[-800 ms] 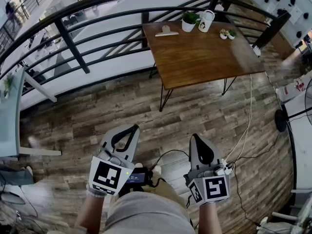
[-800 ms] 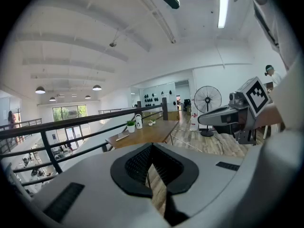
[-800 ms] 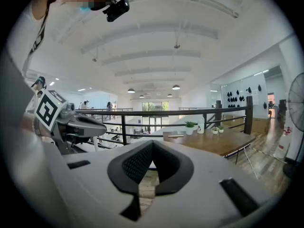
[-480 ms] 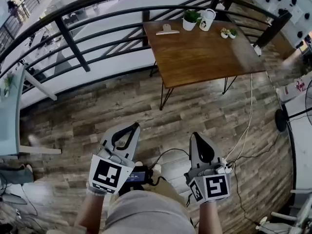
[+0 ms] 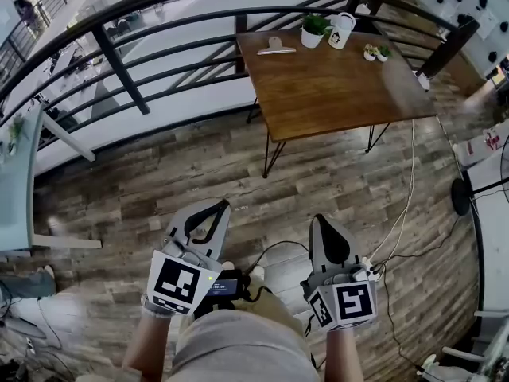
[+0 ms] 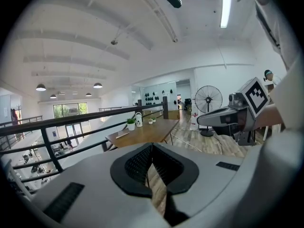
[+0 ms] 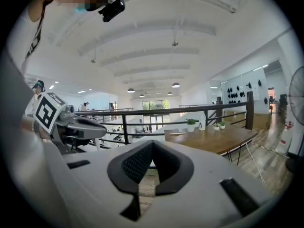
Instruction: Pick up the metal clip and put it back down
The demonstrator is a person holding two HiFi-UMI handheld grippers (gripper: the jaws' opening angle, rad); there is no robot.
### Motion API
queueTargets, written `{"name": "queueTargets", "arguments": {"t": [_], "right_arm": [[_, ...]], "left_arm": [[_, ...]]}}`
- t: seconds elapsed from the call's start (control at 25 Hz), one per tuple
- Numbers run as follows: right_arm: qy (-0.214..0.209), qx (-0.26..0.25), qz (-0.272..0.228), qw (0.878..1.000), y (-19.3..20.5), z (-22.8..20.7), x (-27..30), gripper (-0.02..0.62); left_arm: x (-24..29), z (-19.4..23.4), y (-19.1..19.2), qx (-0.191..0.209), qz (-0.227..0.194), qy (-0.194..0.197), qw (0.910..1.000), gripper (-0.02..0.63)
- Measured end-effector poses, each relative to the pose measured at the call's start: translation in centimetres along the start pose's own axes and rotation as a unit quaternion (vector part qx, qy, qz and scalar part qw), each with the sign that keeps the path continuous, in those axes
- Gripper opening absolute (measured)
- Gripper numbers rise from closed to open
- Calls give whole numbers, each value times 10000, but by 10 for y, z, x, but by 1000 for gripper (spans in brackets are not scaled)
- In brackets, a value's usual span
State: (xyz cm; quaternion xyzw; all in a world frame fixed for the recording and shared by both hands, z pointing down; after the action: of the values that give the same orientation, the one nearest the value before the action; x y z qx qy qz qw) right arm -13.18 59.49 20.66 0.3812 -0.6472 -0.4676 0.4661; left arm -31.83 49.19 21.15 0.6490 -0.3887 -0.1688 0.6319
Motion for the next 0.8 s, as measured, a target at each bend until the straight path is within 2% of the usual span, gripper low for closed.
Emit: {"name": "queueTargets", "arguments": {"t": [0.12, 0.16, 0.2, 0.32, 0.36, 0.4, 0.8], "right_arm": [[-36, 29, 10, 10000, 1, 1, 1, 3], [-63, 45, 14, 10000, 1, 2, 1, 17], [-91, 59, 25, 9999, 2, 2, 1, 69], [-143, 85, 63, 9998, 4, 2, 2, 115], [-151, 94, 73, 9998, 5, 2, 3, 115], [-159, 102, 80, 9998, 5, 0, 3, 133], [-201, 98, 80, 9997, 7, -19, -5, 135]], "left_arm": [[1, -1, 1, -80, 18, -9, 10000, 8], [0, -1, 1, -116, 19, 2, 9999, 9], [0, -1, 1, -157, 16, 19, 9999, 20], [2, -2, 1, -304, 12, 79, 9995, 137], [3, -2, 1, -329, 17, 82, 9994, 146], [4, -2, 0, -330, 19, 73, 9994, 146], [11, -21, -12, -96, 3, 162, 9998, 146]]}}
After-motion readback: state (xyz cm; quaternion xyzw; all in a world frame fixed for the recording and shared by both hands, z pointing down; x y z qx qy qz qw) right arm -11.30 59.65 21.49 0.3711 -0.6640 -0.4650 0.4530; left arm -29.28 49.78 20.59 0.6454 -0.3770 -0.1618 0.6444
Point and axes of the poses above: the fingertips, and each gripper's own axes: x forward along the fingers, z to its left, y out of its underside, the point moved 6 cm from there along -x, backward along the fingers, and after that the axes turned 15 degrees about -y, right-handed, at the moved point
